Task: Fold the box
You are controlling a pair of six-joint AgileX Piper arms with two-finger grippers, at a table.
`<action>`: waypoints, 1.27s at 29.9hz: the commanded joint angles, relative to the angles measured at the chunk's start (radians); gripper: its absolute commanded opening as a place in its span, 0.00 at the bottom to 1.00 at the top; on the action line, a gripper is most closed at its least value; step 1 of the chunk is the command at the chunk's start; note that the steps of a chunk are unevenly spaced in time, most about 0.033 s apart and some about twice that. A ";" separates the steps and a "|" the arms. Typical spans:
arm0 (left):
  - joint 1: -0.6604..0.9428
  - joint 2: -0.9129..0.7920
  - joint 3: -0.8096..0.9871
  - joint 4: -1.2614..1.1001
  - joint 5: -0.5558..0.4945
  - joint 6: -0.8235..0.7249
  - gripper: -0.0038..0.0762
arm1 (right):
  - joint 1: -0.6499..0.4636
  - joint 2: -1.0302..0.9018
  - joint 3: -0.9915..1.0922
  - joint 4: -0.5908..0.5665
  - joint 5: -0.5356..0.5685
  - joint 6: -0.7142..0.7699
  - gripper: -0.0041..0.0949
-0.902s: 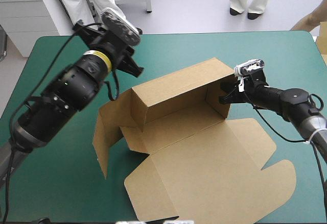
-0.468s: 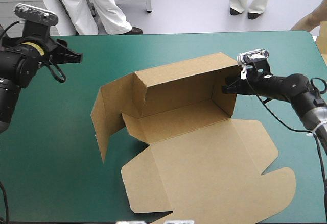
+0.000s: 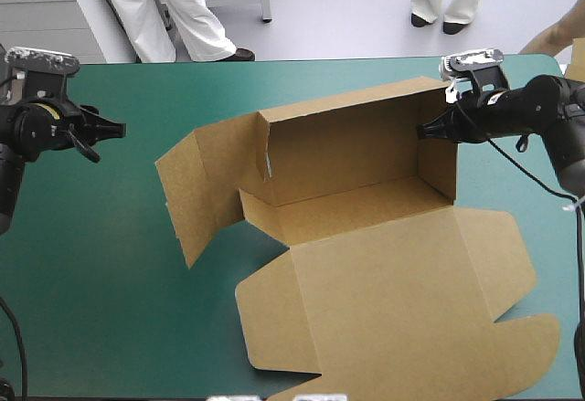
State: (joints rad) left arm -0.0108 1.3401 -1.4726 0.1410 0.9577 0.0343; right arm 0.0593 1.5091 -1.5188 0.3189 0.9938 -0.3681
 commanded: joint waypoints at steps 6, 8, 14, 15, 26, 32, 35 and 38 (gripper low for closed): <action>0.001 -0.034 0.099 -0.052 -0.096 0.009 0.46 | 0.003 0.141 -0.221 -0.014 0.227 0.084 0.02; 0.001 -0.036 0.105 -0.052 -0.095 0.016 0.46 | 0.003 0.176 -0.251 -0.036 0.254 0.125 0.02; 0.001 -0.040 0.105 -0.059 -0.093 0.038 0.46 | 0.003 0.255 -0.287 -0.056 0.254 0.148 0.02; 0.001 -0.040 0.105 -0.066 -0.093 0.042 0.46 | 0.003 0.273 -0.287 -0.057 0.254 0.148 0.02; 0.001 -0.040 0.105 -0.066 -0.098 0.048 0.46 | 0.027 0.383 -0.319 -0.113 0.246 0.104 0.22; 0.001 -0.040 0.105 -0.070 -0.096 0.051 0.46 | 0.062 0.413 -0.376 -0.113 0.206 0.104 0.60; 0.001 -0.040 0.105 -0.070 -0.094 0.053 0.46 | 0.072 0.413 -0.386 -0.113 0.164 0.107 0.69; 0.001 -0.040 0.105 -0.070 -0.094 0.053 0.46 | 0.072 0.413 -0.412 -0.144 0.156 0.144 0.69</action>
State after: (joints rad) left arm -0.0108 1.3357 -1.3424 0.0731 0.9106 0.0906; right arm 0.1294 1.9810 -1.8787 0.1948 1.1836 -0.2490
